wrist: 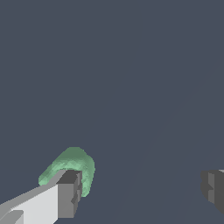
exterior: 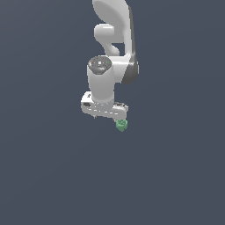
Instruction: Pick up the object and move it to a goal position.
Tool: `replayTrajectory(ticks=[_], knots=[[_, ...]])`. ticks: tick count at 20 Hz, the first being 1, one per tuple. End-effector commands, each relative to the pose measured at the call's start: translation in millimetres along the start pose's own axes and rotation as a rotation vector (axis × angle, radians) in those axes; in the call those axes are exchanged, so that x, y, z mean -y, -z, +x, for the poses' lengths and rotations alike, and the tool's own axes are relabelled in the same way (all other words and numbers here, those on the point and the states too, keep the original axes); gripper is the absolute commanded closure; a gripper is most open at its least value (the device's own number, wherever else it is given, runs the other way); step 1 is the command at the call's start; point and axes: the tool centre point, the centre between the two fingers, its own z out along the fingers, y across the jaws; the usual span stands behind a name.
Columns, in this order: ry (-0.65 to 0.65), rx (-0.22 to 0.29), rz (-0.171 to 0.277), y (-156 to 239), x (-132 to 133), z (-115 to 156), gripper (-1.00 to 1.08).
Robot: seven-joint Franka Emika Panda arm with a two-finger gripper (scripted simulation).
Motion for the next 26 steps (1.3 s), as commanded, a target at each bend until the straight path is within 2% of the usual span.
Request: replayTrajectory(ticks=[1,26], knots=[[-0.045,-0.002,0.000,-2,6,-3,-0.92],[-0.589,-0.023,0.012,-26,66,-38,-0.92]])
